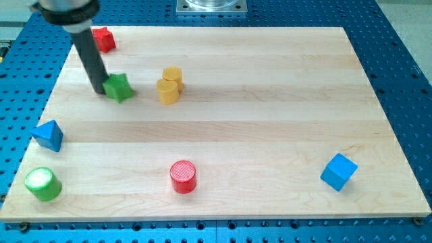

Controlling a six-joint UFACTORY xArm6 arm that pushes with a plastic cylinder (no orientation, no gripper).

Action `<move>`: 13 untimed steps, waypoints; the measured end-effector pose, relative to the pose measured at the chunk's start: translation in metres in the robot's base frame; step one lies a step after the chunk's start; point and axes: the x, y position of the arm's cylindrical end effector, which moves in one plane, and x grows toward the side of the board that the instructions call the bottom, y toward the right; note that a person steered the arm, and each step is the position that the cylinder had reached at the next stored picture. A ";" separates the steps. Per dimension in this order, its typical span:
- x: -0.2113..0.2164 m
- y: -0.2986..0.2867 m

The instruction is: Move the green star into the green circle

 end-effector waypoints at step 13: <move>0.142 -0.034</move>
